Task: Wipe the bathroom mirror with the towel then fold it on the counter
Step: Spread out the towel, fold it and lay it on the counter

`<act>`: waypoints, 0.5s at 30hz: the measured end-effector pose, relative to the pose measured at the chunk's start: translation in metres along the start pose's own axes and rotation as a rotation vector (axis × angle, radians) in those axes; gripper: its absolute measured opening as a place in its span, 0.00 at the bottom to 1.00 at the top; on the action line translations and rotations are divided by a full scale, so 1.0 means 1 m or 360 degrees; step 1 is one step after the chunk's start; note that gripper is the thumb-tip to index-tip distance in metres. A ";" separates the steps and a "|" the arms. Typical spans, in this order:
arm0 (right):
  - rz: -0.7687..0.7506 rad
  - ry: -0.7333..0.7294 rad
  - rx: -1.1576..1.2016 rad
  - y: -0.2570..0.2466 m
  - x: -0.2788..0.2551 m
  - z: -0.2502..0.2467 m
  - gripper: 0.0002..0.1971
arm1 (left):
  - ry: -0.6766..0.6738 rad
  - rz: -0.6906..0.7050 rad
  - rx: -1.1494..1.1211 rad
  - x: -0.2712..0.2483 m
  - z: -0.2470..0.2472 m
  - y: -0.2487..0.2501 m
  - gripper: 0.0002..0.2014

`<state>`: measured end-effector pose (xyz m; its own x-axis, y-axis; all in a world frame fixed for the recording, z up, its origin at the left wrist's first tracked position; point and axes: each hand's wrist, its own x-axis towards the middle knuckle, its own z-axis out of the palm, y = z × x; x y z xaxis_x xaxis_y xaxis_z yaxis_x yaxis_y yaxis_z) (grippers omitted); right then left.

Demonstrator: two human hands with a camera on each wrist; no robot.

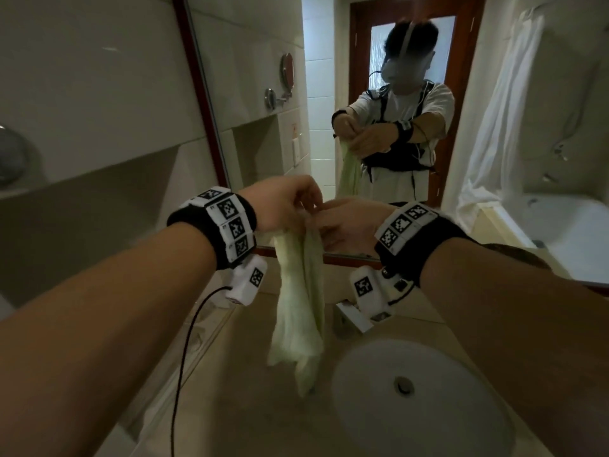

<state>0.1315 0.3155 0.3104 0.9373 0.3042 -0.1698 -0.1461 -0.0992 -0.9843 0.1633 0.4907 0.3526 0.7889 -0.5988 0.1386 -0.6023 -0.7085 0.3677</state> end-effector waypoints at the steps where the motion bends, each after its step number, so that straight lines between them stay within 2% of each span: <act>1: -0.0009 0.0006 -0.0051 -0.001 0.002 0.003 0.03 | 0.0023 -0.0020 -0.0065 -0.001 -0.003 -0.006 0.19; 2: -0.0010 0.0008 -0.0124 -0.005 0.004 0.007 0.05 | 0.0037 -0.0043 -0.0144 -0.003 -0.006 -0.012 0.20; 4: -0.0015 0.0052 -0.0276 -0.013 0.008 0.014 0.16 | 0.0050 -0.0085 -0.0280 -0.006 -0.008 -0.023 0.19; 5: -0.0050 0.0069 -0.0322 -0.018 0.008 0.019 0.17 | 0.0038 -0.0118 -0.0359 -0.008 -0.009 -0.029 0.19; 7: -0.0193 0.0125 -0.0327 -0.024 0.011 0.024 0.05 | -0.0053 -0.0188 -0.0631 -0.012 -0.010 -0.044 0.20; 10: -0.0355 0.0245 -0.0057 -0.033 0.016 0.025 0.10 | -0.0222 -0.0281 -0.0996 -0.022 -0.003 -0.068 0.19; 13: -0.0382 0.0364 0.0249 -0.043 0.022 0.025 0.05 | -0.0284 -0.0397 -0.1125 -0.026 0.020 -0.087 0.21; 15: -0.0420 0.0425 0.0319 -0.049 0.028 0.025 0.05 | -0.0350 -0.0452 -0.1182 -0.027 0.035 -0.093 0.20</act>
<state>0.1566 0.3522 0.3525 0.9960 0.0360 0.0817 0.0757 0.1436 -0.9867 0.1935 0.5597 0.2824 0.8105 -0.5482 -0.2061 -0.0851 -0.4583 0.8847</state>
